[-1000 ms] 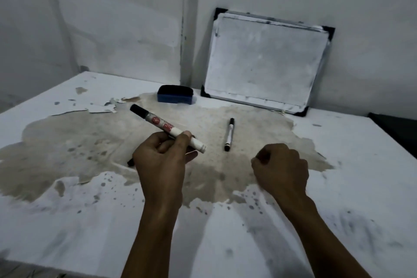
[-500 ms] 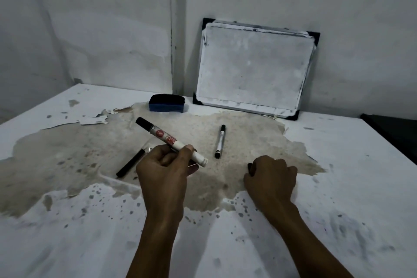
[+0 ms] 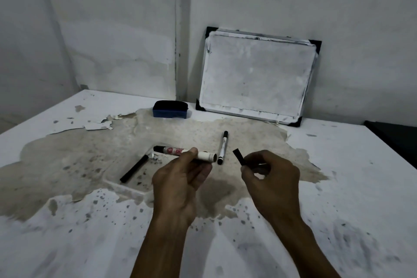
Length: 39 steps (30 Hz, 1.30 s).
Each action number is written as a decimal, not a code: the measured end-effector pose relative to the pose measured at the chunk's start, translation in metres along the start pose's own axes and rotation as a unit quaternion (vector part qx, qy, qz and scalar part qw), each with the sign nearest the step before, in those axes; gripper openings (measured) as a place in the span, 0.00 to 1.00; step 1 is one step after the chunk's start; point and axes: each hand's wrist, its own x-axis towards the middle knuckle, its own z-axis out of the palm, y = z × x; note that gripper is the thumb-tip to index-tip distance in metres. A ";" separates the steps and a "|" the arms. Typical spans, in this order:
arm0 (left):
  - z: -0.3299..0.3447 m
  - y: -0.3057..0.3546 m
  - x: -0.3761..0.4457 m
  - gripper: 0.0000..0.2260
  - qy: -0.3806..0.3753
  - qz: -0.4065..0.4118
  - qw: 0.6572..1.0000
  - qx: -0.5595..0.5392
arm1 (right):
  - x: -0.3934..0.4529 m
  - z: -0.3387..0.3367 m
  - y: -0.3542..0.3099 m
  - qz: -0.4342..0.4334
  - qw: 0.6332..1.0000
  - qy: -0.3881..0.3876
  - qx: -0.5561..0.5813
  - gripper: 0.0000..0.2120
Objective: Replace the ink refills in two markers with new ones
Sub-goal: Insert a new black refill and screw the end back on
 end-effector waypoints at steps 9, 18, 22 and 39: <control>0.016 0.003 -0.006 0.03 -0.039 -0.088 0.990 -0.101 | -0.007 -0.022 -0.033 -0.202 0.979 0.017 0.018 0.05; 0.015 0.004 -0.007 0.05 -0.049 -0.028 0.998 -0.011 | -0.002 -0.027 -0.025 -0.236 0.969 -0.012 -0.070 0.07; 0.016 0.002 -0.009 0.03 -0.068 -0.003 0.997 0.032 | 0.003 -0.030 -0.031 -0.274 0.953 -0.035 -0.122 0.08; 0.041 -0.030 -0.009 0.10 -0.095 -0.346 0.891 -0.280 | -0.001 -0.034 -0.028 -0.220 0.970 0.104 0.003 0.17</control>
